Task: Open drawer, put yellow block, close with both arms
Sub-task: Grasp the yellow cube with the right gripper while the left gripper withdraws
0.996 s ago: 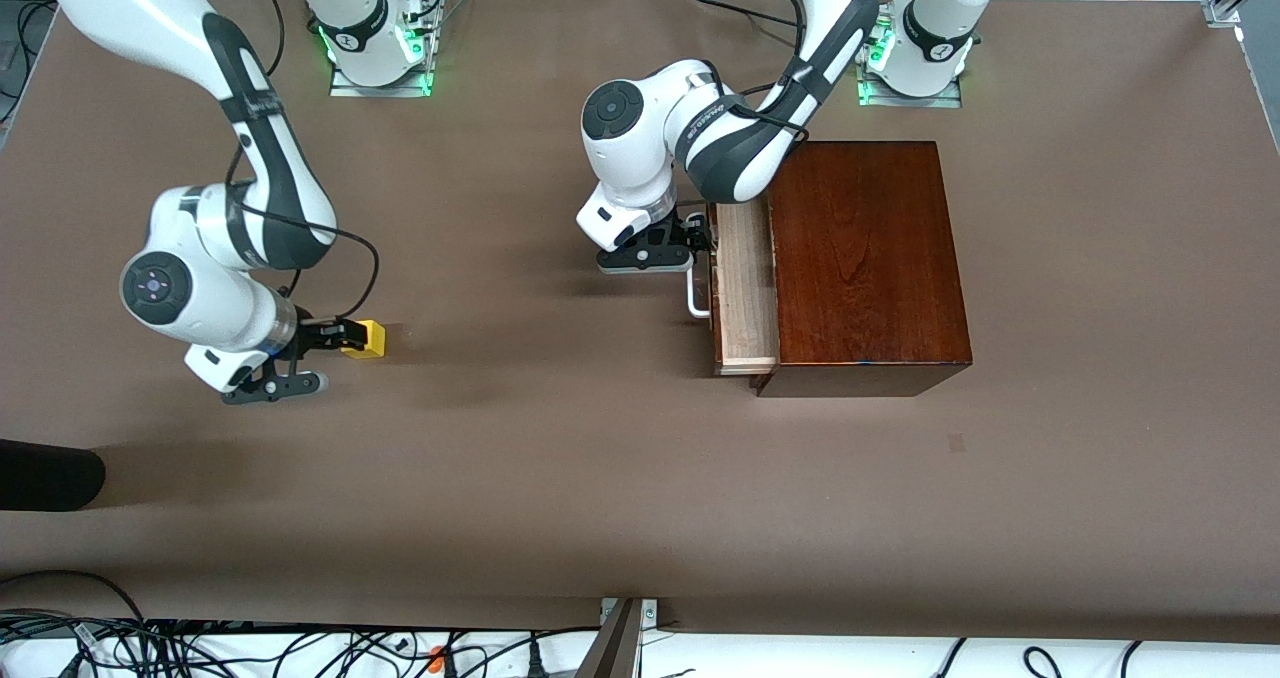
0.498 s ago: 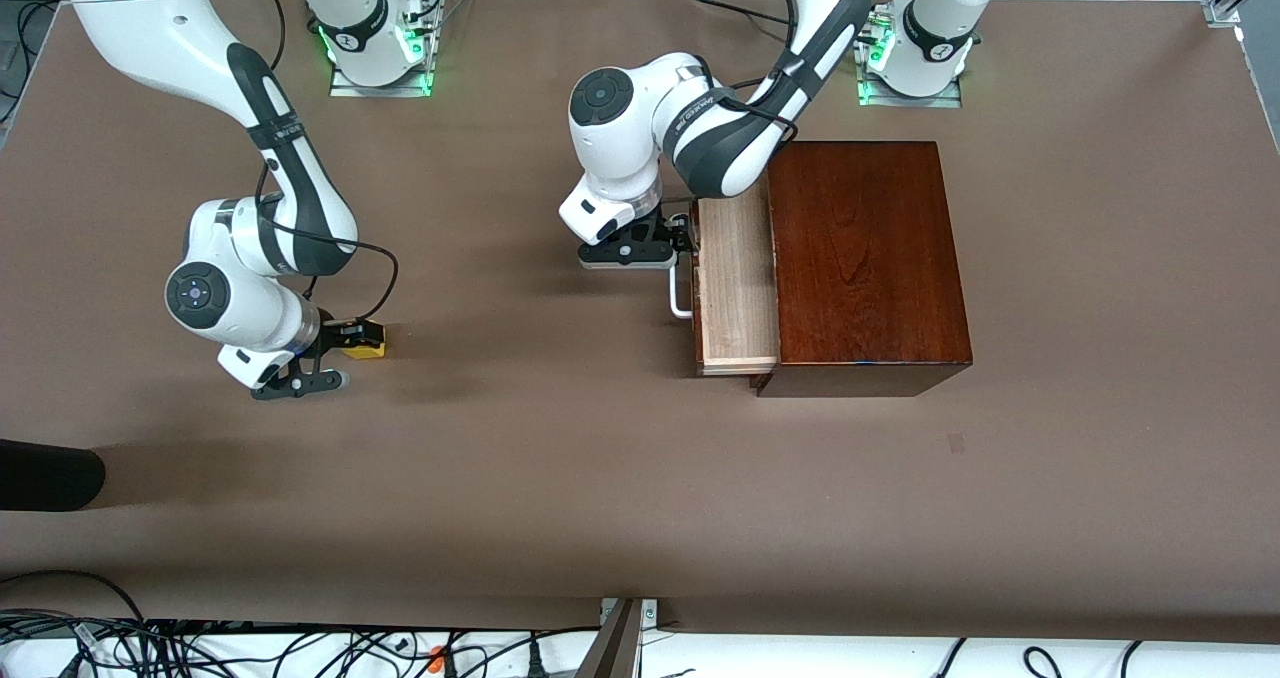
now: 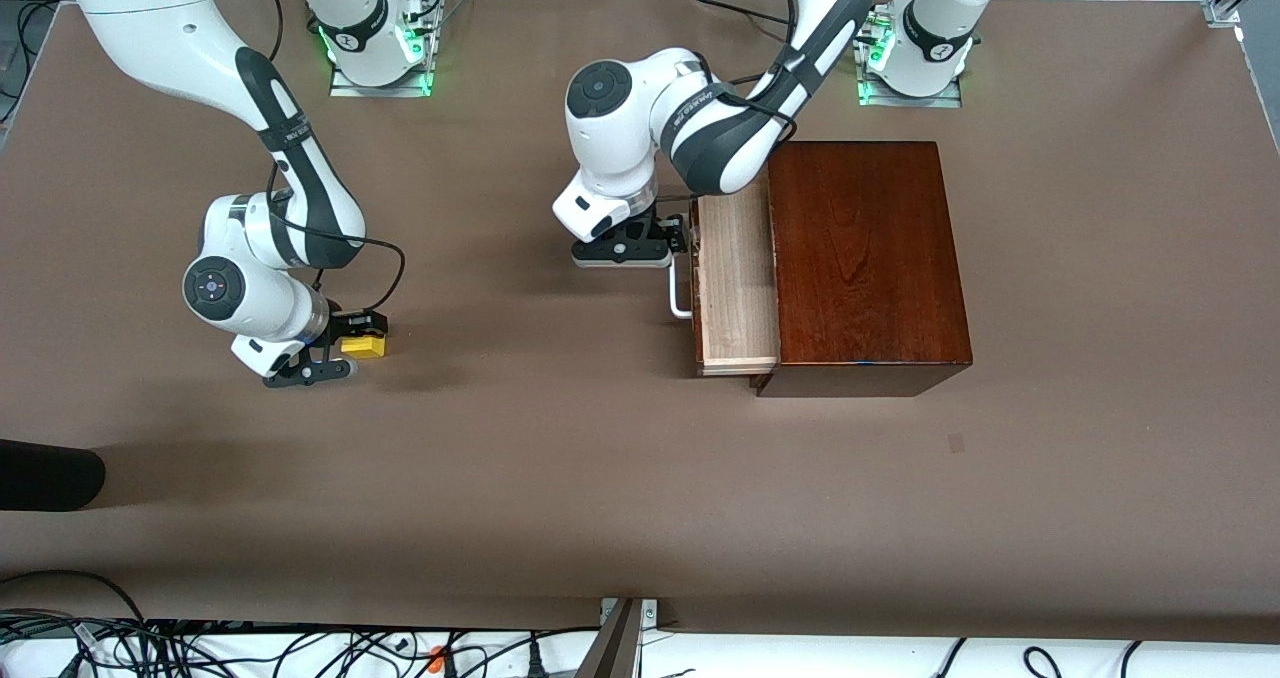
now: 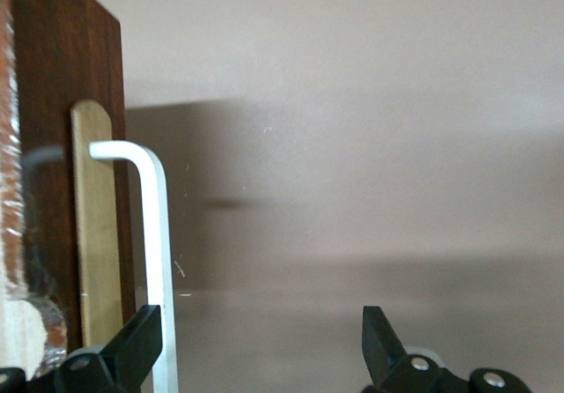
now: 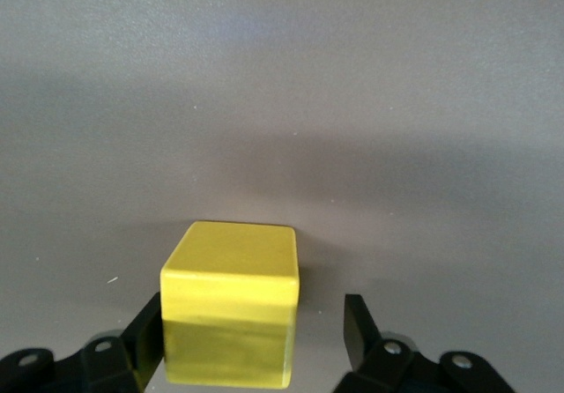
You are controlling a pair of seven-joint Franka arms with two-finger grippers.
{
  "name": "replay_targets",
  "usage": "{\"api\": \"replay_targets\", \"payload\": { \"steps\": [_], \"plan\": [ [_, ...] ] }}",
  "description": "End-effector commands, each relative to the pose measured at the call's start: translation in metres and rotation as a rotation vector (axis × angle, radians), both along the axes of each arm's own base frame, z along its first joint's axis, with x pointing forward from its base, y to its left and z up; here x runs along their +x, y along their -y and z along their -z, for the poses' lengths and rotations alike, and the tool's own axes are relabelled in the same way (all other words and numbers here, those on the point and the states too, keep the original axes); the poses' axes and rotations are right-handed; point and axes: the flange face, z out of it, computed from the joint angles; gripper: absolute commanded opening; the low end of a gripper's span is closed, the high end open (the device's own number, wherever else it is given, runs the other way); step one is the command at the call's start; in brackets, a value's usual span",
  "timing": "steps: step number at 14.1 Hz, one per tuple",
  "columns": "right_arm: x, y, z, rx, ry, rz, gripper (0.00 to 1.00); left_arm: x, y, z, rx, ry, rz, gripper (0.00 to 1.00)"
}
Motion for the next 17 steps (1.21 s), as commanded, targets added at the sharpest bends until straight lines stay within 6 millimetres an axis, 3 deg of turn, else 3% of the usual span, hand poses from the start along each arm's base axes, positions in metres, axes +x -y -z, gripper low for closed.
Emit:
{"api": "replay_targets", "payload": {
  "steps": [1, 4, 6, 8, 10, 13, 17],
  "plan": [
    [-0.005, 0.002, -0.006, 0.005, 0.013, 0.002, 0.69, 0.0, -0.014, -0.047, 0.032, 0.004, 0.0, 1.0],
    [-0.003, 0.002, -0.008, 0.007, 0.016, -0.01, 0.46, 0.014, -0.047, -0.094, 0.055, -0.002, 0.006, 1.0],
    [-0.002, -0.001, -0.014, 0.006, 0.021, -0.036, 0.32, 0.028, -0.081, -0.125, 0.06, -0.038, 0.015, 1.0],
    [0.003, -0.011, -0.038, 0.018, 0.058, -0.135, 0.29, 0.039, -0.122, -0.162, 0.07, -0.066, 0.032, 1.0],
    [0.006, -0.035, -0.066, 0.037, 0.097, -0.252, 0.3, 0.045, -0.163, -0.2, 0.089, -0.077, 0.042, 1.0],
    [-0.008, -0.09, -0.118, 0.071, 0.11, -0.439, 0.3, 0.066, -0.245, -0.249, 0.037, -0.105, 0.068, 1.0],
    [-0.034, -0.207, -0.172, 0.069, 0.153, -0.732, 0.3, 0.092, -0.363, -0.283, -0.104, -0.15, 0.084, 1.0]
  ]
}}
